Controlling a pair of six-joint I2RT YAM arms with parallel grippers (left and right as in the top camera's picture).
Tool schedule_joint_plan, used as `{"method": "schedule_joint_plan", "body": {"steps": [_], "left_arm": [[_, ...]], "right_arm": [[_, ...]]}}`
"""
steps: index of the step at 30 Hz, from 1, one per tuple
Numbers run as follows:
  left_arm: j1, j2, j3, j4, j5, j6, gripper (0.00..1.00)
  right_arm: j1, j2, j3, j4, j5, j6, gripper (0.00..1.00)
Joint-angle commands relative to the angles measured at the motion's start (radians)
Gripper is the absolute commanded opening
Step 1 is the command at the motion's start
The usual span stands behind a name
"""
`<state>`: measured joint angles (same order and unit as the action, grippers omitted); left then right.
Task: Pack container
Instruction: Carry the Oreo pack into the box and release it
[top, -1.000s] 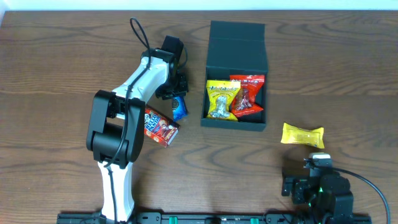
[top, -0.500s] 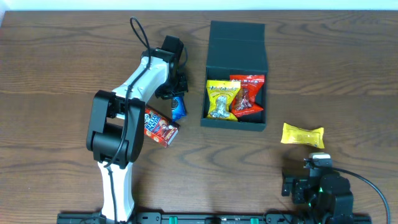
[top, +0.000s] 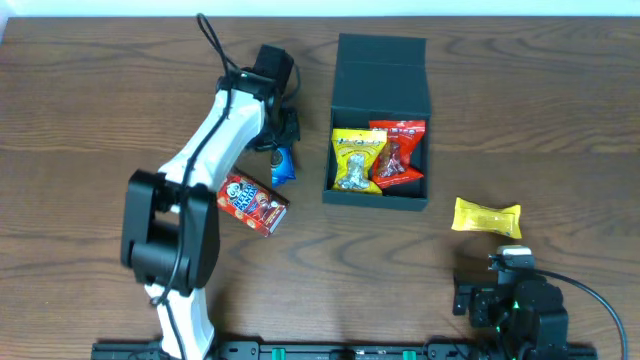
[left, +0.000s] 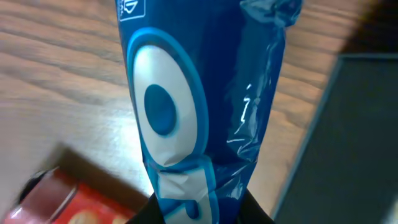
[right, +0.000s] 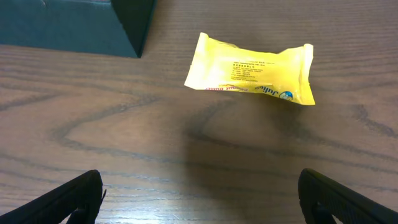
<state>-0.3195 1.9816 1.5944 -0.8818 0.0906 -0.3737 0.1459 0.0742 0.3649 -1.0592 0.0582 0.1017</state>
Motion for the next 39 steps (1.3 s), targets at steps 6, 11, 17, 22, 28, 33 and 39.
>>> {"method": "schedule_joint_plan", "body": {"steps": [6, 11, 17, 22, 28, 33, 39], "left_arm": [[-0.184, -0.076, 0.225, -0.134, -0.075, 0.109, 0.17], [-0.284, -0.063, 0.258, -0.105, -0.094, 0.104, 0.18], [-0.298, 0.022, 0.259, -0.113, -0.087, 0.036, 0.09], [-0.297, 0.073, 0.259, -0.095, -0.060, -0.001, 0.13], [-0.296, 0.117, 0.259, -0.078, -0.046, -0.001, 0.14], [-0.296, 0.147, 0.260, -0.073, -0.047, -0.009, 0.14], [-0.294, 0.172, 0.260, -0.060, -0.047, -0.016, 0.15]], "right_arm": [[-0.012, -0.004, -0.006, -0.007, -0.007, -0.010, 0.99], [-0.012, -0.004, -0.006, -0.007, -0.007, -0.010, 0.99], [-0.012, -0.004, -0.006, -0.007, -0.007, -0.010, 0.99], [-0.012, -0.004, -0.006, -0.007, -0.007, -0.009, 0.99], [-0.012, -0.004, -0.006, -0.007, -0.007, -0.010, 0.99], [-0.012, -0.004, -0.006, -0.007, -0.007, -0.010, 0.99], [-0.012, -0.004, -0.006, -0.007, -0.007, -0.010, 0.99]]}}
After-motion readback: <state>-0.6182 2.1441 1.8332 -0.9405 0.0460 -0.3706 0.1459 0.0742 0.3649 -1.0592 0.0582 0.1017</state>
